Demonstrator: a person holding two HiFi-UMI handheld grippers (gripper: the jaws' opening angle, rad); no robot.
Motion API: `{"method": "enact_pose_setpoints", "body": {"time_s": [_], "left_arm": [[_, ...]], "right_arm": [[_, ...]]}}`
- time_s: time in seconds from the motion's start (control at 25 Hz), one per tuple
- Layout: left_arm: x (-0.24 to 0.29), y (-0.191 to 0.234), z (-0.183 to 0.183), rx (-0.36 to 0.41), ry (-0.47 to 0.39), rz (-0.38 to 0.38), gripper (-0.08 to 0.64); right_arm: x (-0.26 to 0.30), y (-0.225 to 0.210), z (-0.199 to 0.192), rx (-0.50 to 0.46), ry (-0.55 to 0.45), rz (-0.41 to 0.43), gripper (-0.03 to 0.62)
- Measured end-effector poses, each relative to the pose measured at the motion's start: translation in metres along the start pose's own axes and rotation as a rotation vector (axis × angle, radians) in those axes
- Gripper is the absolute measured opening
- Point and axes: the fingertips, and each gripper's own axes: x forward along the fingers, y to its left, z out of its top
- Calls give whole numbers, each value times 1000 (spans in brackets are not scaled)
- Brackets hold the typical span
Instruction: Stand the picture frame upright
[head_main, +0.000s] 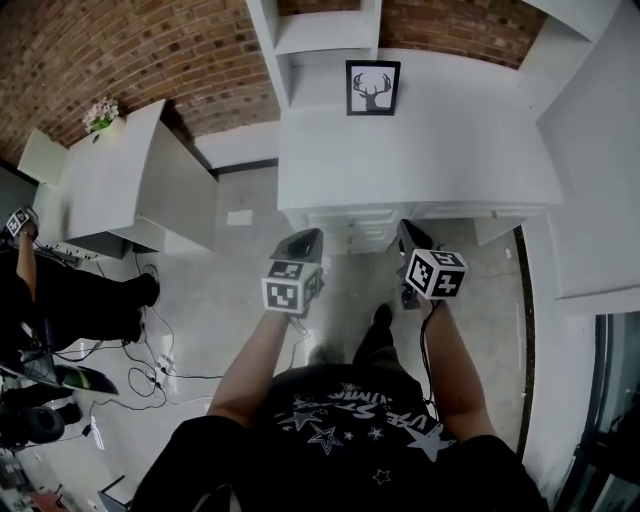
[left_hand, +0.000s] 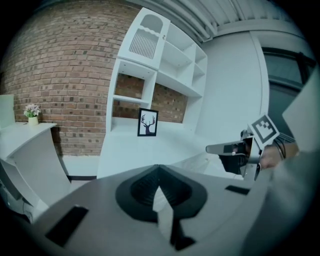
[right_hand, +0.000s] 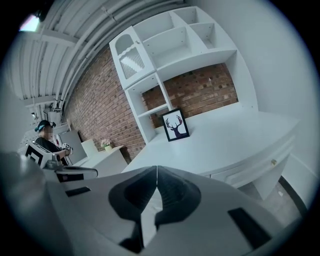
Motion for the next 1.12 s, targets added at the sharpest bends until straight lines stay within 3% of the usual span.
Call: {"method": "enact_pose_setpoints", "body": {"time_s": [0.6, 0.88, 1.12], "left_arm": [[-77, 1, 4, 42, -78, -123, 18], [-100, 7, -6, 31, -74, -158, 18], [-108, -9, -10, 29, -86, -178, 18]], "right_arm": [[-61, 80, -26, -50, -24, -76, 15], [-82, 100, -40, -36, -34, -123, 15], [-94, 110, -44, -53, -36, -113, 15]]}}
